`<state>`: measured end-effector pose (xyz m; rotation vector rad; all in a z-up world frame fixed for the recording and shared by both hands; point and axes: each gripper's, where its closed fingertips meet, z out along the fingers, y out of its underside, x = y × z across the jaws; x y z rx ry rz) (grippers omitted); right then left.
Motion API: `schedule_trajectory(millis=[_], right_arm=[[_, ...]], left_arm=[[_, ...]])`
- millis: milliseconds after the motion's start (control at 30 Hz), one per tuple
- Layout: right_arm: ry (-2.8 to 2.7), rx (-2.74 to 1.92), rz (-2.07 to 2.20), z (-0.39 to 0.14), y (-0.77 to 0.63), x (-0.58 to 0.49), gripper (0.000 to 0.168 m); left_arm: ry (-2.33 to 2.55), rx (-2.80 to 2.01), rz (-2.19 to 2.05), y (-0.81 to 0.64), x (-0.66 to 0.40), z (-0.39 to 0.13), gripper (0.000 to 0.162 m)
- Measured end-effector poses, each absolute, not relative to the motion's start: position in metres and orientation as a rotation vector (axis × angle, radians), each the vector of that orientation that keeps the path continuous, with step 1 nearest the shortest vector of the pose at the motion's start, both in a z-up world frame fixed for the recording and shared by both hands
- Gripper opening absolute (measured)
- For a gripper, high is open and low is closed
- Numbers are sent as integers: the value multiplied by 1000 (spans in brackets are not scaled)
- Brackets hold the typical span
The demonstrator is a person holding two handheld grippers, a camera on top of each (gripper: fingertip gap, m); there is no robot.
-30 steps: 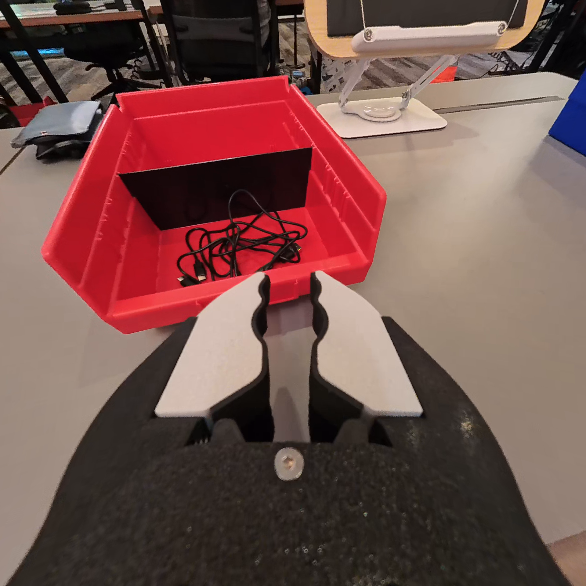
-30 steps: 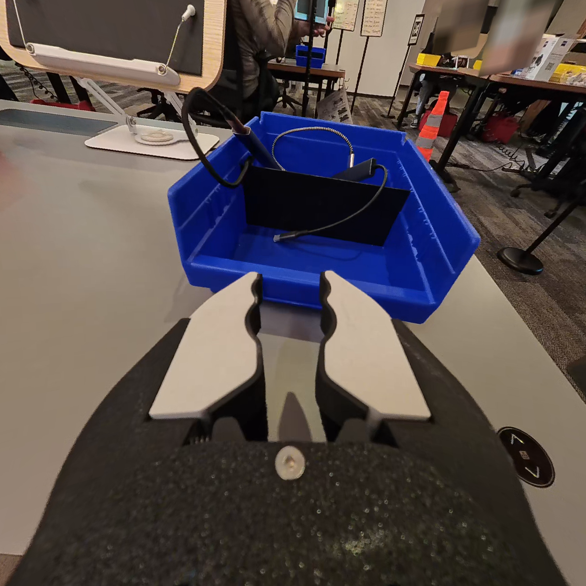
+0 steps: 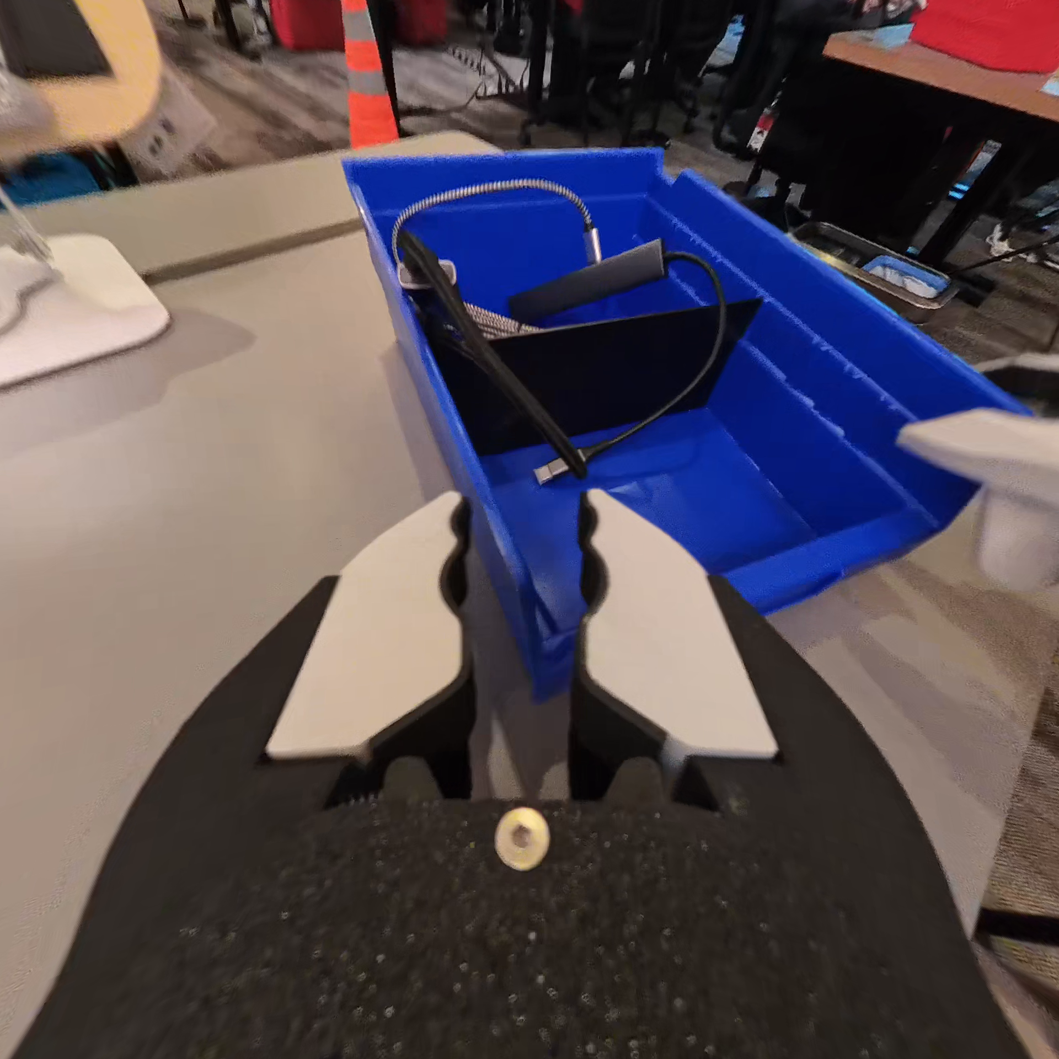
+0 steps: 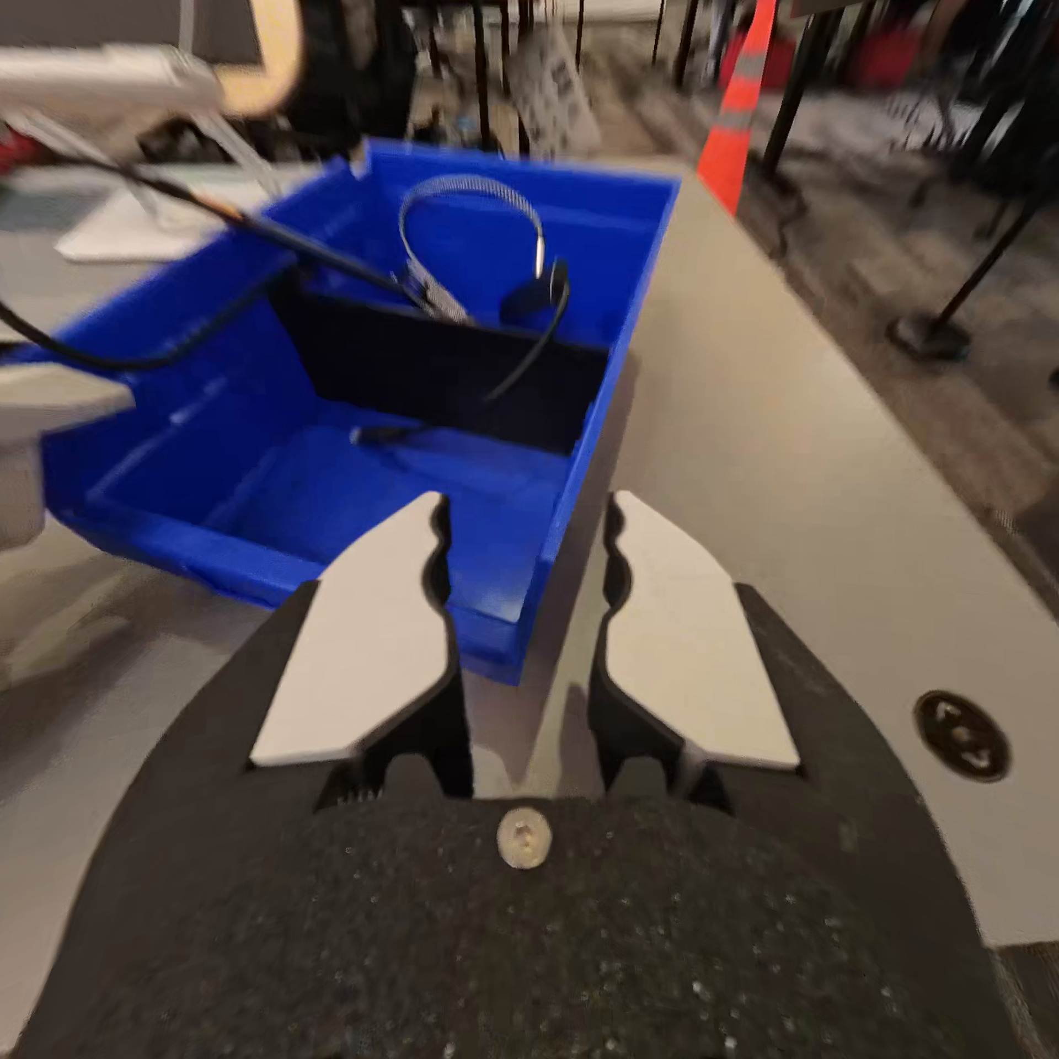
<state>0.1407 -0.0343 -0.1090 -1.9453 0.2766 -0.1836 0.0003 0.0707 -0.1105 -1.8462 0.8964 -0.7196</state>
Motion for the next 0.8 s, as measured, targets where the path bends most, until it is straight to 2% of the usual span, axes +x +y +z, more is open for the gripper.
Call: schedule_trajectory(millis=[33,133,233,500,800], right_arm=[[296,-1984,-189,-123,-31,141,37],[378,-2007,-197,-137,-24,143,29],[408,-2017,-111,-133,-21,139,7],[224,-1951,-47,-100,21,46,5],[-37,-2056,20,-122,82,-68,6]], left_arm=[[876,-1880,-716,75,4,-116,32],[833,-1904,-700,83,3,-120,23],[849,-1860,-564,86,-15,-116,13],[707,-1783,-363,98,-129,-76,9],[484,-1928,-247,130,-251,-107,7]])
